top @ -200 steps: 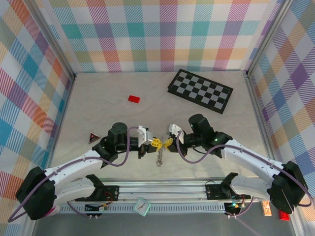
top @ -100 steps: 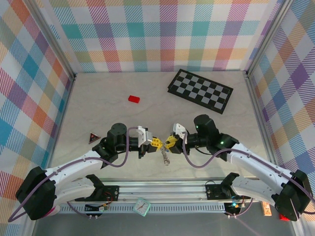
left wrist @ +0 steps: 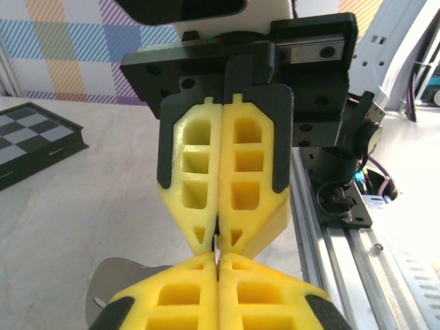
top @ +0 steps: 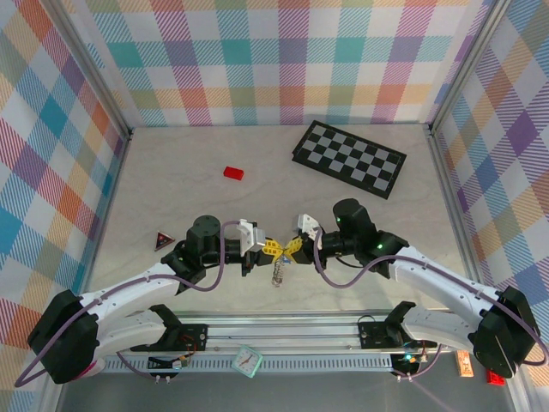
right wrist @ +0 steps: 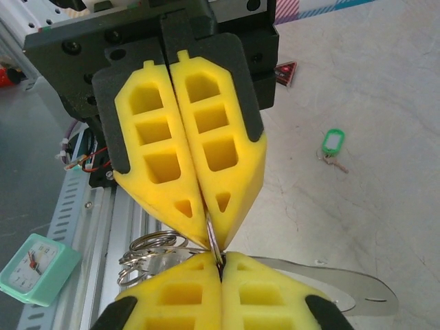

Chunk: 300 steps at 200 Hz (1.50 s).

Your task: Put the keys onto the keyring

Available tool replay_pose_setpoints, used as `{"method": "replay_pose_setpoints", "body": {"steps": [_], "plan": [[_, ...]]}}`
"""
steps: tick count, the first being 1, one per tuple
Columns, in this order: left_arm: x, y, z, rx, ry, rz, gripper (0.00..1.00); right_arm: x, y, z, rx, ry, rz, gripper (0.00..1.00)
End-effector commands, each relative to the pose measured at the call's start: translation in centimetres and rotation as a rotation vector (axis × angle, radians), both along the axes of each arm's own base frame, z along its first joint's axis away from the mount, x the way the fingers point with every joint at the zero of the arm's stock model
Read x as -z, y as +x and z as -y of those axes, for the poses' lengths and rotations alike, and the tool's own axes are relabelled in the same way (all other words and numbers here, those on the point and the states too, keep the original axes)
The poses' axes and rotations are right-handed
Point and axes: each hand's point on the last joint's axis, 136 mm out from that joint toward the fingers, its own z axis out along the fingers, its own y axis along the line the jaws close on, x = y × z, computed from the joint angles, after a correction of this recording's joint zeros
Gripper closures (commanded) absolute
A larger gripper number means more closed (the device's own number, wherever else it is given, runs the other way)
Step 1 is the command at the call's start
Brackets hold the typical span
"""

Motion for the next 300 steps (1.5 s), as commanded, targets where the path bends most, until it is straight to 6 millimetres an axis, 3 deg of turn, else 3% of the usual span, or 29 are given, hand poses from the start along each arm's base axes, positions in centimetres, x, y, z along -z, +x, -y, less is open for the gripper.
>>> {"method": "replay_pose_setpoints", "body": {"steps": [1,46,84,115,124,134,147,166,243,300], "plan": [[-0.8,0.6,0.0,-0.028,-0.001,0.04,0.87,-1.1,-0.3,0.1,-0.031,0.007,0.06,1.0],[0.4,1.1,0.1,-0.018,0.137,0.031,0.83,0.0,-1.0,0.6,-0.102,-0.147,0.052,1.0],[1.0,1.1,0.5,0.018,0.198,0.009,0.84,-0.7,-1.2,0.1,-0.16,-0.207,0.087,1.0],[0.9,1.0,0.6,0.038,0.212,0.015,1.0,-1.4,-1.1,-0.3,-0.162,-0.21,0.104,1.0],[0.7,1.0,0.6,0.038,0.208,0.02,1.0,-1.4,-0.8,-0.1,-0.138,-0.21,0.106,1.0],[0.6,0.8,0.5,0.04,0.201,0.027,1.0,-1.2,-0.7,0.1,-0.112,-0.206,0.101,0.9],[0.3,0.6,0.4,0.041,0.18,0.038,1.0,-0.6,-0.3,0.6,-0.058,-0.201,0.1,0.65],[-0.2,0.4,0.4,0.038,0.135,0.043,1.0,0.3,-0.5,1.1,-0.019,-0.179,0.091,0.6],[-0.7,0.0,0.5,0.034,0.034,0.036,1.0,2.2,-0.1,0.7,0.023,-0.132,0.062,0.62],[-1.4,-0.3,0.6,0.042,-0.027,0.027,1.0,2.4,0.0,-0.5,0.0,-0.095,0.037,0.78]]}}
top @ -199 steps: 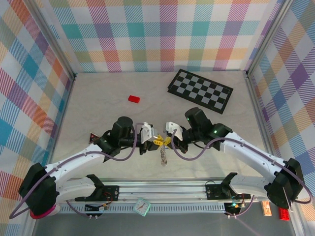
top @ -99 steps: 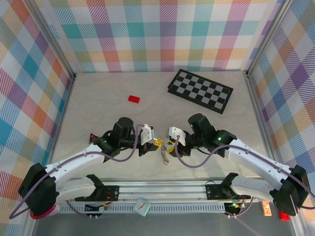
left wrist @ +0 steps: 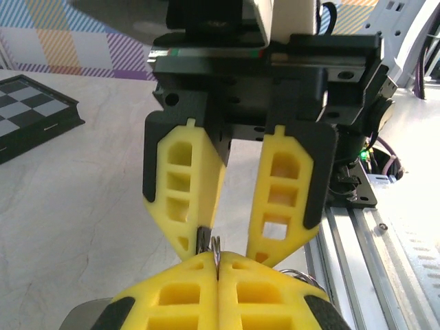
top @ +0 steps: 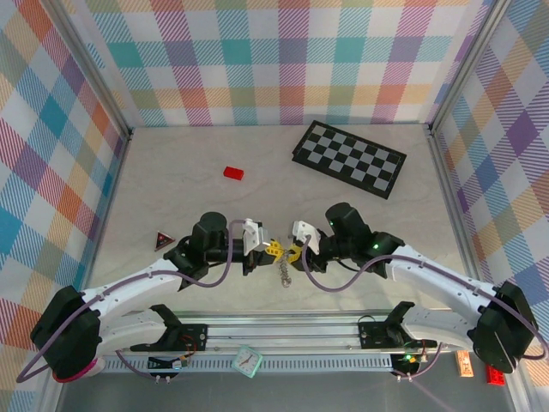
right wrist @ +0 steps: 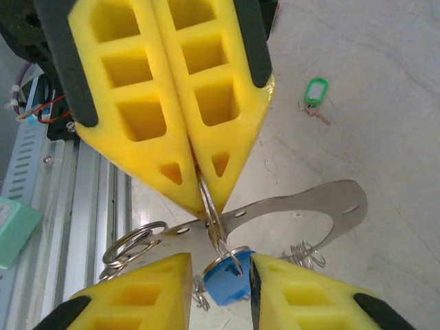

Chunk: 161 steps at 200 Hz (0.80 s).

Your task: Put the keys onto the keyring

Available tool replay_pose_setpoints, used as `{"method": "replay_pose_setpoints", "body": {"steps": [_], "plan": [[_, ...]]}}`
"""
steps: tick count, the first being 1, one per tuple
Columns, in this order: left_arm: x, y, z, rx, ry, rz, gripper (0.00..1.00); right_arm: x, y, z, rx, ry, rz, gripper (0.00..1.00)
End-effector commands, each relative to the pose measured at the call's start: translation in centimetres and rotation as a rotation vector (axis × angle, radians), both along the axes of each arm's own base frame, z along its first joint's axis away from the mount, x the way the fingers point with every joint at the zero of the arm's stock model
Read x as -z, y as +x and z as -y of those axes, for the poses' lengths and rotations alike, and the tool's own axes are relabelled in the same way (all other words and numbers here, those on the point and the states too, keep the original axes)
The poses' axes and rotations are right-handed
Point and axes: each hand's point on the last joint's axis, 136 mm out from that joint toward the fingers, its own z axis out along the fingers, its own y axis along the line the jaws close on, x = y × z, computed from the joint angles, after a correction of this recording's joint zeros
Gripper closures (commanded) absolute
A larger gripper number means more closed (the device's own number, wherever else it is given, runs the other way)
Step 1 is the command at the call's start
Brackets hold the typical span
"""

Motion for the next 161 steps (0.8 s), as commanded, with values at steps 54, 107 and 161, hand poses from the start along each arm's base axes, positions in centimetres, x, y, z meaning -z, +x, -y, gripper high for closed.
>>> {"method": "replay_pose_setpoints", "body": {"steps": [54,107,161], "plan": [[-3.3,-0.5,0.5,0.033,-0.163,0.045,1.0,-0.5,-0.5,-1.6,-0.052,0.067,-0.024,0.83],[-3.1,-0.6,0.3,0.031,-0.164,0.051,1.0,-1.5,-0.5,0.7,0.019,0.052,0.069,0.67],[-3.4,-0.5,0.5,0.038,-0.182,0.056,1.0,-1.2,-0.7,0.5,0.004,0.044,0.041,0.75]]}}
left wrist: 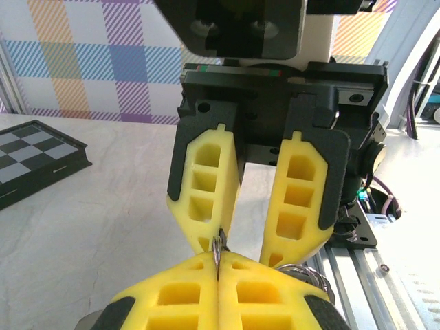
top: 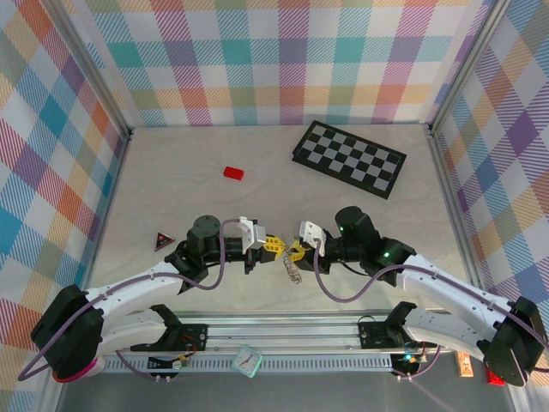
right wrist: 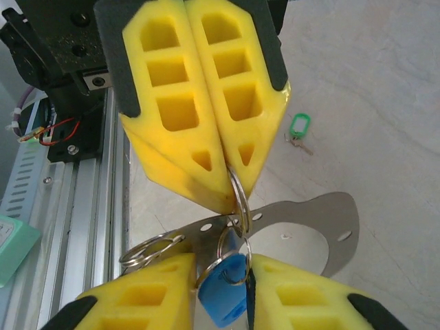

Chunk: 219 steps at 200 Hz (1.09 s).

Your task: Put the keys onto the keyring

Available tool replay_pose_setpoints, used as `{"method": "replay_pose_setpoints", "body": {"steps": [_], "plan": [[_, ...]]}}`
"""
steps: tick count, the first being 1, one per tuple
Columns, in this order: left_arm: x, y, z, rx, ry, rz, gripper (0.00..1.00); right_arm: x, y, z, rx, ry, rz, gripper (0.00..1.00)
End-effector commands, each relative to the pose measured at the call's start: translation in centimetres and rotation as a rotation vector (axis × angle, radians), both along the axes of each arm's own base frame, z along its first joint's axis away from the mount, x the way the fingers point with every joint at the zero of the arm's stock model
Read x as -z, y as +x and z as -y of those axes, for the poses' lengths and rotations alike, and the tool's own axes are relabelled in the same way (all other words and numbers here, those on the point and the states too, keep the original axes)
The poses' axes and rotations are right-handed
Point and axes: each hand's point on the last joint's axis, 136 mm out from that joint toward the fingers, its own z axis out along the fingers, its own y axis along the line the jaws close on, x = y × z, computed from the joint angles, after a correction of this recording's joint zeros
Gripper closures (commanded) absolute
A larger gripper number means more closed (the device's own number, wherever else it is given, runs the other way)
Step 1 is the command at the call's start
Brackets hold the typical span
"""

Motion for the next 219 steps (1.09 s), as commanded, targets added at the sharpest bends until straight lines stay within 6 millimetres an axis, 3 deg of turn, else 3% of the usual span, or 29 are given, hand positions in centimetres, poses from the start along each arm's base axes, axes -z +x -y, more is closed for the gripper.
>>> {"method": "replay_pose_setpoints", "body": {"steps": [1,23,89,129,185,219], "plan": [[-1.3,-0.5,0.2,0.037,-0.054,0.036,1.0,1.1,-0.1,-0.2,-0.016,-0.026,-0.034,0.75],[-1.8,-0.3,0.3,0.033,-0.071,0.039,1.0,1.2,0.1,-0.5,-0.016,-0.028,-0.042,0.75],[-2.4,0.1,0.6,0.024,-0.115,0.035,1.0,-0.5,0.5,-1.3,-0.019,0.021,-0.047,1.0],[-3.3,0.3,0.8,0.027,-0.16,0.027,1.0,-0.3,0.6,-2.2,-0.053,0.006,-0.073,1.0],[-2.7,0.1,0.6,0.028,-0.125,0.035,1.0,0.5,2.1,0.7,0.103,-0.078,0.021,1.0],[-2.0,-0.1,0.5,0.035,-0.075,0.042,1.0,-0.6,2.0,1.4,0.122,-0.061,0.065,1.0]]}}
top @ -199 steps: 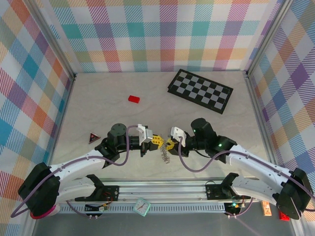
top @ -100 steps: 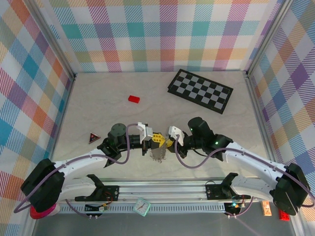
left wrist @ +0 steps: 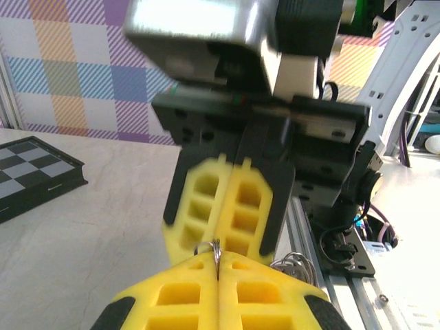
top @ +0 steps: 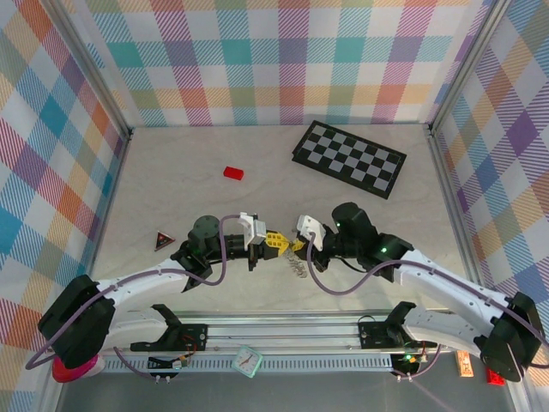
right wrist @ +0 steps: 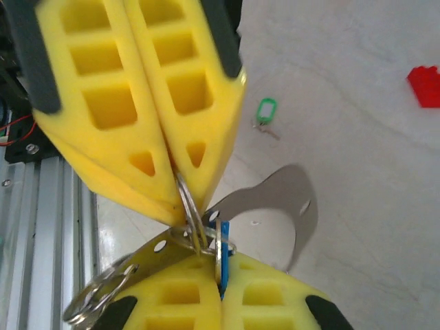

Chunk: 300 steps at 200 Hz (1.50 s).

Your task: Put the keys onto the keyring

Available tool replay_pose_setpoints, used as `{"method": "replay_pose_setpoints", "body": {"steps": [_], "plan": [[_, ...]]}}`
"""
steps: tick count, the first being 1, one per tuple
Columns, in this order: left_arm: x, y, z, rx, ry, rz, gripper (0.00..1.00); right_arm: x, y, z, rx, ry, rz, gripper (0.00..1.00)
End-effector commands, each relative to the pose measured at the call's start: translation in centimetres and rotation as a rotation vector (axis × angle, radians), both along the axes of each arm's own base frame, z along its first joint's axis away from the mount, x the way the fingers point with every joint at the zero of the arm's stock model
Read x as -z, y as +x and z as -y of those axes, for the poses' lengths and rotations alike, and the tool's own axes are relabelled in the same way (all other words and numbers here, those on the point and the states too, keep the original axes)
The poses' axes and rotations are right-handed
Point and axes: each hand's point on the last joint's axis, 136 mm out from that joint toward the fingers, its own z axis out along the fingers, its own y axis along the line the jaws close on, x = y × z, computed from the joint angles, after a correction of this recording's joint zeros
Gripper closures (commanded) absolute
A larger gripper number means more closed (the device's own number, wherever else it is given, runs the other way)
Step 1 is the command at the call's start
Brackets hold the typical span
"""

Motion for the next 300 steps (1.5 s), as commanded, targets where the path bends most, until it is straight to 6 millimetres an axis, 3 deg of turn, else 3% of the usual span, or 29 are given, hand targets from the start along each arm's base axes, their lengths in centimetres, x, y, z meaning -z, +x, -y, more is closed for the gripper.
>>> {"method": "replay_pose_setpoints", "body": {"steps": [1,82,106,148,163,185,199,223,247,271,300], "plan": [[-1.2,-0.6,-0.1,0.028,-0.008,0.07,1.0,-0.2,0.1,0.9,0.023,-0.016,0.036,1.0],[-0.4,0.1,-0.1,-0.001,0.056,0.063,1.0,-1.8,0.2,1.5,0.036,-0.012,0.091,1.0],[-0.2,0.5,-0.2,-0.033,0.054,0.057,0.69,-2.1,0.2,1.6,0.037,-0.017,0.094,1.0],[-1.3,1.5,-1.4,-0.152,-0.02,0.076,0.51,-2.5,0.4,1.7,0.036,-0.041,0.1,1.0],[-2.5,2.4,-2.6,-0.249,-0.079,0.089,0.4,-2.2,0.5,1.5,0.032,-0.057,0.095,1.0],[-3.8,3.7,-4.7,-0.403,-0.159,0.09,0.37,-2.6,0.8,0.6,0.012,-0.046,0.084,1.0],[-4.2,4.9,-6.6,-0.539,-0.188,0.073,0.36,-3.3,0.9,-0.6,-0.014,-0.016,0.069,1.0],[-4.8,7.0,-10.5,-0.781,-0.257,-0.005,0.26,-4.9,1.1,-3.2,-0.052,0.086,0.025,1.0],[-4.7,8.2,-13.4,-0.957,-0.228,-0.073,0.23,-5.4,2.0,-5.4,-0.067,0.182,-0.013,1.0],[-4.6,9.0,-16.0,-1.11,-0.209,-0.123,0.17,-3.3,3.7,-5.5,-0.032,0.186,-0.042,1.0],[-4.2,9.6,-17.0,-1.188,-0.172,-0.164,0.14,1.7,6.3,-1.6,0.076,0.026,-0.052,1.0]]}}
